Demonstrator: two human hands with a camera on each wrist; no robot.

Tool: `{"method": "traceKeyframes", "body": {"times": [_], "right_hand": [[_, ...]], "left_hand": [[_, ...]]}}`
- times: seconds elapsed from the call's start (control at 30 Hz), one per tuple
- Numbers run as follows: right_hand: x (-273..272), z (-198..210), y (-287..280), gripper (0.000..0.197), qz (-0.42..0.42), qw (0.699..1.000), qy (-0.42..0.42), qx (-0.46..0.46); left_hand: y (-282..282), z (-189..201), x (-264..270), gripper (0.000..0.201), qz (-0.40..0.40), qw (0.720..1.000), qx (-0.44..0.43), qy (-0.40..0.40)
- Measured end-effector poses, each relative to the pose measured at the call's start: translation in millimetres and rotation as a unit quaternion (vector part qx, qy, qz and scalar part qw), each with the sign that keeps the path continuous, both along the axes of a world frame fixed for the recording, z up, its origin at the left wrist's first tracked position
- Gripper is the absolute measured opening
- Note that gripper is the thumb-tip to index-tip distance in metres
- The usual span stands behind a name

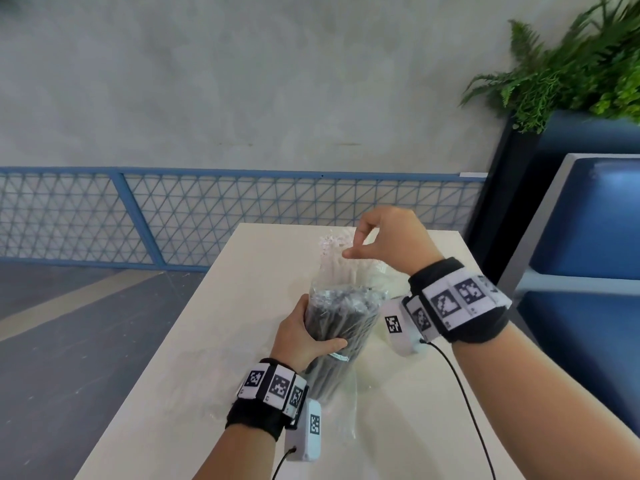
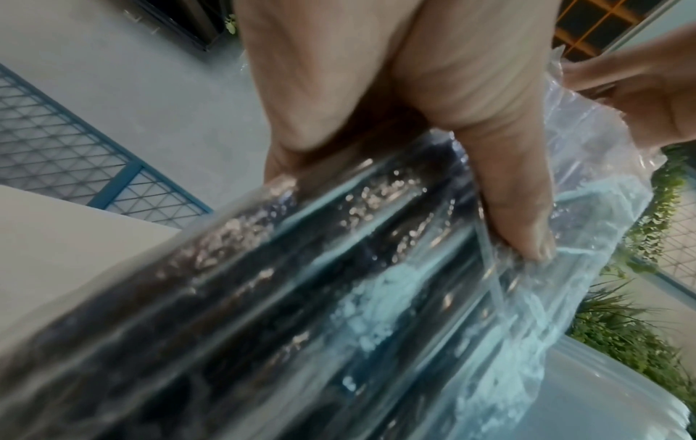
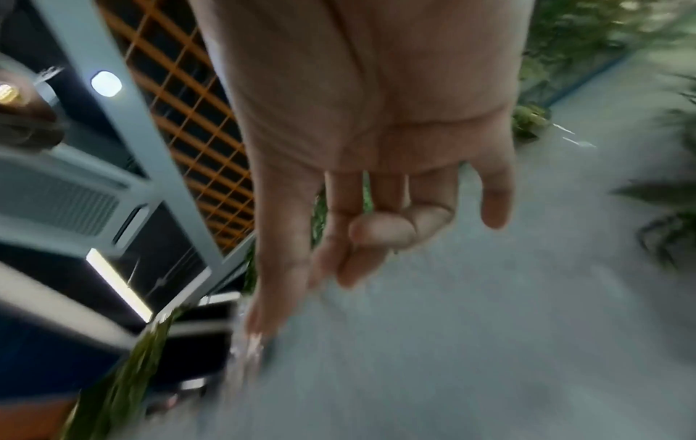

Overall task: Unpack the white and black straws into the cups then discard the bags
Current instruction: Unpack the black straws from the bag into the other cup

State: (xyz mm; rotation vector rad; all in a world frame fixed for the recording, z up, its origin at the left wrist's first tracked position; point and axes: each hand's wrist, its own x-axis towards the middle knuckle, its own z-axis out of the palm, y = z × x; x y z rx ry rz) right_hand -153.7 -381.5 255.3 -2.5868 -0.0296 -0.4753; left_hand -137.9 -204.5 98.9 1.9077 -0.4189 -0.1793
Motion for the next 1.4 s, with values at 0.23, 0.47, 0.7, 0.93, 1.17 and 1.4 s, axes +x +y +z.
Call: {"method": "traceKeyframes", "body": {"times": [0.23,0.47,0.7,0.93,1.17,1.4], "right_hand": [[-17,2,-2,0.016,0.005,0.934,-0.132,0.333],[-51,-45,13,0.016,0.097,0.994,-0.012,0.053],[-42,-86,2,0.048,0.057,0.993,0.081,-0.058],[-36,-88,-4,0.081,0.024,0.996,0.078,-0.018],[-42,-92,8,0.026,0.078,0.995,-0.040,-0.041],[-49,-81,22,0.026,0.124,0.990,-0.045,0.044]], "left_hand": [[1,-4,6,0.068,0.011,1.000,-0.010,-0.003],[2,-5,10,0.067,0.023,0.999,-0.022,-0.002],[4,-5,11,0.071,0.011,0.999,-0.043,0.008],[7,-6,14,0.082,0.010,0.998,-0.050,0.031],[9,-4,12,0.069,0.013,0.999,-0.041,0.013],[10,-2,9,0.072,-0.006,0.999,-0.030,0.015]]}}
